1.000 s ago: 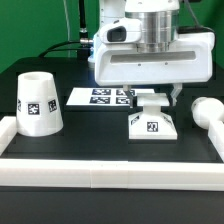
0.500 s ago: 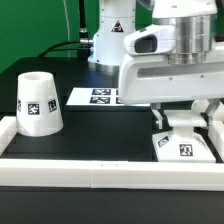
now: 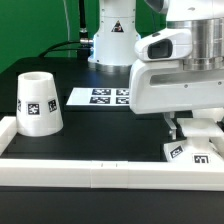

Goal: Assemble lamp

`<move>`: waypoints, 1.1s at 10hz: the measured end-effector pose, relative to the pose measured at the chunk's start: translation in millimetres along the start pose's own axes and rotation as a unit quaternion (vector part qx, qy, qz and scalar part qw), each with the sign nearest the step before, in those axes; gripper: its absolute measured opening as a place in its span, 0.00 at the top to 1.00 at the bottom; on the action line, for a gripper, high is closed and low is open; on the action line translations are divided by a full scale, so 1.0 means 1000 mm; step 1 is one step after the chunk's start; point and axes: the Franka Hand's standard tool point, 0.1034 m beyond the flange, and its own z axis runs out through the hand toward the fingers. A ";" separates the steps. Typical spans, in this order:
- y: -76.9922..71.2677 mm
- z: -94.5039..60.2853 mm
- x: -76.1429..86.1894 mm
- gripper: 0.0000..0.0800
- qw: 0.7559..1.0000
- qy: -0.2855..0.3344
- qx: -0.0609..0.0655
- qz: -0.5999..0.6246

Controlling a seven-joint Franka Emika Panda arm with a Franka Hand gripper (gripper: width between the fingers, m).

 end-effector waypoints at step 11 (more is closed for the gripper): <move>0.007 -0.010 -0.020 0.13 1.000 0.000 -0.001 0.014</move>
Offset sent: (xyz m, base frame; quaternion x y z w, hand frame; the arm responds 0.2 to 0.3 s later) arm 0.0000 0.0000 0.0000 0.0000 0.0000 0.0000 1.0000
